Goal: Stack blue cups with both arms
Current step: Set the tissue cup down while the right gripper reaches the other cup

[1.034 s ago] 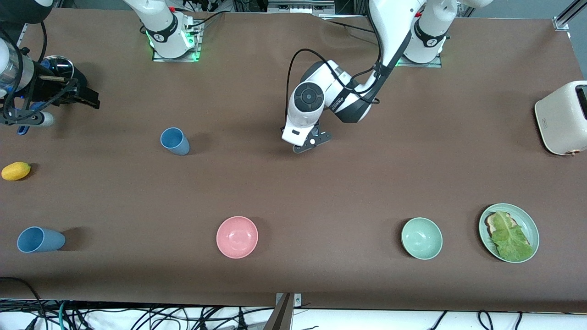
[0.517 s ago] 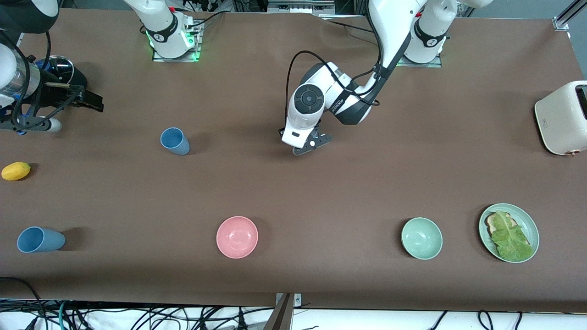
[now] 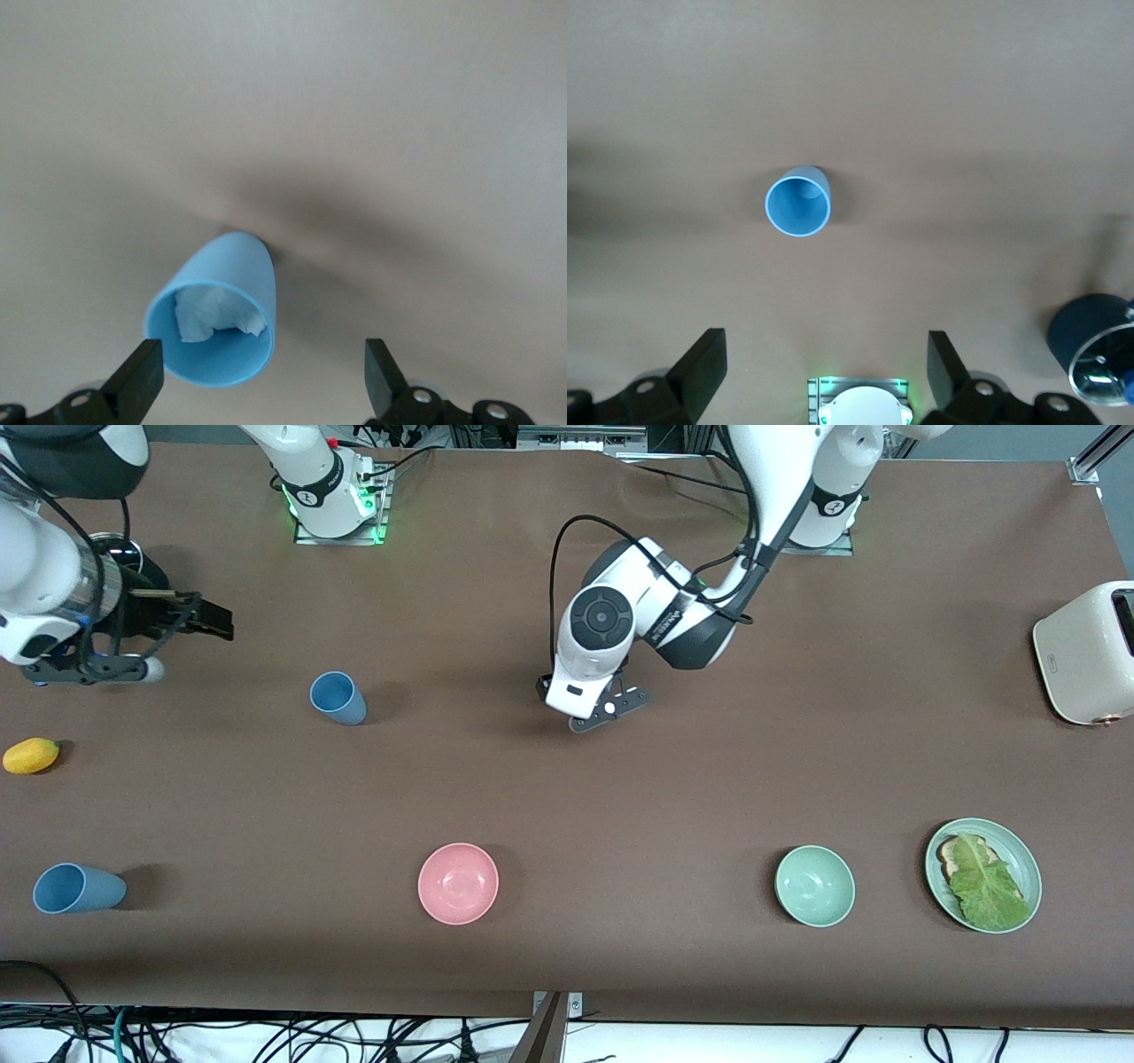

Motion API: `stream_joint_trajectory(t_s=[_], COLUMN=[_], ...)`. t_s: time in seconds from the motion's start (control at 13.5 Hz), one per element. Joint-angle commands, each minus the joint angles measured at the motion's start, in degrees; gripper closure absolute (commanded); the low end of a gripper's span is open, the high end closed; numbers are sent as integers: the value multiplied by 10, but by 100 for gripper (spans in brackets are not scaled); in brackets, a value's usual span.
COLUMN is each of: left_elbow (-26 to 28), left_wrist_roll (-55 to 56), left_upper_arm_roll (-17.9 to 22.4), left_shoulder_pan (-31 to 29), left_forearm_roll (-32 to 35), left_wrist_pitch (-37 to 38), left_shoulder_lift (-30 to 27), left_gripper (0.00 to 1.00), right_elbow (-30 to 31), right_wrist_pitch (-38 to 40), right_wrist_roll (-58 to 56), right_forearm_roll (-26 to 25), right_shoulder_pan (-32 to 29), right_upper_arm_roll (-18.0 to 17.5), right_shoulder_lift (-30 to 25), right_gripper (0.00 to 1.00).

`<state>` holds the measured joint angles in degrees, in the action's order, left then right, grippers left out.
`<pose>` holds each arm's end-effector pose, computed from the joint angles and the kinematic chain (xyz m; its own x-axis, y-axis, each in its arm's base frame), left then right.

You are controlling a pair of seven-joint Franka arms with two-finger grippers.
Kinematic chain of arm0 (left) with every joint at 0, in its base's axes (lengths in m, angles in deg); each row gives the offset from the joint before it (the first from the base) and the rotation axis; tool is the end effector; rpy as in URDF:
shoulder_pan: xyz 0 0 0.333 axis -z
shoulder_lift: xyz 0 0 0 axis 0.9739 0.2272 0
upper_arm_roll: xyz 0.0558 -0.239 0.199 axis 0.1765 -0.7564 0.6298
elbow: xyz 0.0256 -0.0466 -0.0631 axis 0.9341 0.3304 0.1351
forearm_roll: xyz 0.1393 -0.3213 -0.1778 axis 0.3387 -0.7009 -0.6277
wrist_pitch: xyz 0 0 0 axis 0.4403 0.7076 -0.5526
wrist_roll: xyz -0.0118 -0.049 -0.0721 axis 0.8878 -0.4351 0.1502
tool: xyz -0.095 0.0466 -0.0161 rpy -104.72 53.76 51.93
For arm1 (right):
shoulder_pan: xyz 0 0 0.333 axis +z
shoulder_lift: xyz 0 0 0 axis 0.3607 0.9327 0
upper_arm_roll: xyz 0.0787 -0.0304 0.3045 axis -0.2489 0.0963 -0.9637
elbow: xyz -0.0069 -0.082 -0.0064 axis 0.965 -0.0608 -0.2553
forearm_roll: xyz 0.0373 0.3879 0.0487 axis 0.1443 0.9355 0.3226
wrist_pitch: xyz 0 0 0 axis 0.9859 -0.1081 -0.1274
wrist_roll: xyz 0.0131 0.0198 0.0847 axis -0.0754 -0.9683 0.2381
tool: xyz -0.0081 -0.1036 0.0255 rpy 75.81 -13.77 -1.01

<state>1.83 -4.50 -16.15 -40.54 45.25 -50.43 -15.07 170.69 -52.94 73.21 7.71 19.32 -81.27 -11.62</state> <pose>0.5233 -0.4765 0.3301 0.8601 0.4453 -0.2488 0.4551 -0.8902 -0.0201 0.5529 0.0593 0.5369 0.9718 0.0239 -0.2344 0.0280 -0.9995 0.0140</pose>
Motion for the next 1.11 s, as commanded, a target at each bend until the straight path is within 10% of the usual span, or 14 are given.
stream_joint_trajectory(t_s=[0.0, 0.66, 1.03], left_elbow=[-57, -56, -51], left_wrist_roll=[-20, -351, -555], left_upper_arm_roll=[-4, -2, -2], left_shoulder_pan=[-46, -278, -405], left_forearm_roll=[10, 16, 59], left_wrist_pitch=[63, 186, 199], left_shoulder_lift=[-6, -46, -49], left_gripper=[0, 0, 0], right_elbow=[47, 340, 383], right_wrist_pitch=[-47, -326, -428], right_wrist_roll=[-8, -53, -76], right_forearm_roll=[8, 3, 0], right_shoulder_pan=[0, -1, -1], right_upper_arm_roll=[-12, -14, 8], right_shoulder_lift=[-7, -53, -11], right_gripper=[0, 0, 0])
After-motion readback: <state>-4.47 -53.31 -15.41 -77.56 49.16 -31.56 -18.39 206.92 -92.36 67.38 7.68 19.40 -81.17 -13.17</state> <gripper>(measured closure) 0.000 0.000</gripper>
